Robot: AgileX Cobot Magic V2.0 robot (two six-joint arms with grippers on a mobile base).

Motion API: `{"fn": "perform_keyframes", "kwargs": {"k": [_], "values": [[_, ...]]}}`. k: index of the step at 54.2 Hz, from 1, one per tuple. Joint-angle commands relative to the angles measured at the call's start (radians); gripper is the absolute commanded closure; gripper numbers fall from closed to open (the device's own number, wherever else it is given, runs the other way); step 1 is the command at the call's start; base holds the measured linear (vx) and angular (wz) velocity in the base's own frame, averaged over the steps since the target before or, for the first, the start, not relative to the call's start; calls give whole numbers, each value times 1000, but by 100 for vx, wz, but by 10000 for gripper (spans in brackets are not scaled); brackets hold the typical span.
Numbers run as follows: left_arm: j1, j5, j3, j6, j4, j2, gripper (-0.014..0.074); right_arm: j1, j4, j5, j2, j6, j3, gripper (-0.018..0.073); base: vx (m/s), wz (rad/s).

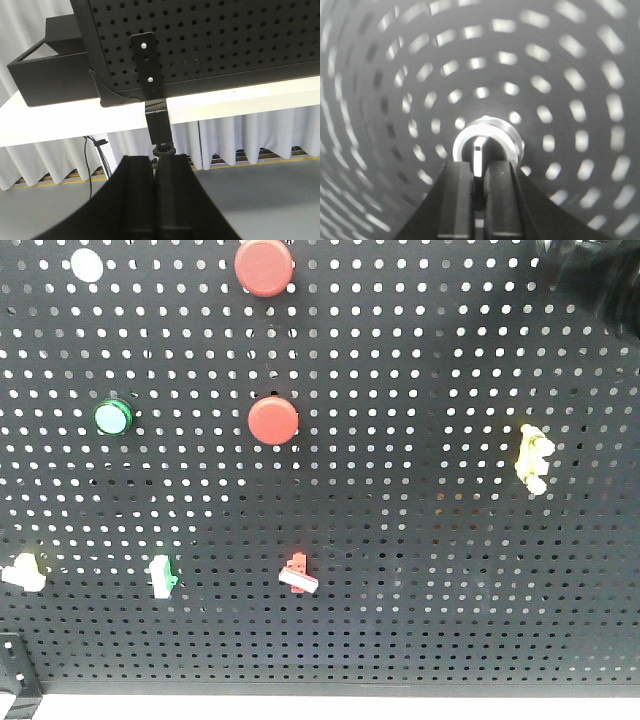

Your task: Rotate knob clockwise with right arm

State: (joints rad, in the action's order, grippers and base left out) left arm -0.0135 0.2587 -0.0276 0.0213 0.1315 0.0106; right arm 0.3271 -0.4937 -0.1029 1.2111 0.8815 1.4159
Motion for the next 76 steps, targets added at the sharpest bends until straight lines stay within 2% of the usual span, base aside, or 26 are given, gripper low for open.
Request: {"fn": "perform_keyframes", "kwargs": {"k": [1, 6, 17, 24, 33, 39, 59, 76], "values": [[-3, -78, -27, -1, -7, 16, 603, -1, 106, 227, 5, 134, 35, 437, 0, 0], [-3, -78, -27, -1, -7, 16, 603, -1, 149, 262, 5, 170, 35, 437, 0, 0], [-3, -78, -27, -1, -7, 16, 603, -1, 130, 275, 5, 148, 34, 398, 0, 0], [-3, -78, -27, -1, -7, 16, 603, -1, 131, 273, 5, 149, 34, 307, 0, -1], [-3, -78, -27, -1, -7, 16, 603, -1, 127, 277, -38, 138, -3, 142, 0, 0], [-3, -78, -27, -1, -7, 16, 603, -1, 126, 262, -101, 108, -78, 94, 0, 0], [-3, -78, -27, -1, -7, 16, 603, -1, 126, 268, -451, 88, -458, 108, 0, 0], [-3, -78, -27, -1, -7, 16, 603, -1, 126, 269, -631, 76, -612, 121, 0, 0]]}}
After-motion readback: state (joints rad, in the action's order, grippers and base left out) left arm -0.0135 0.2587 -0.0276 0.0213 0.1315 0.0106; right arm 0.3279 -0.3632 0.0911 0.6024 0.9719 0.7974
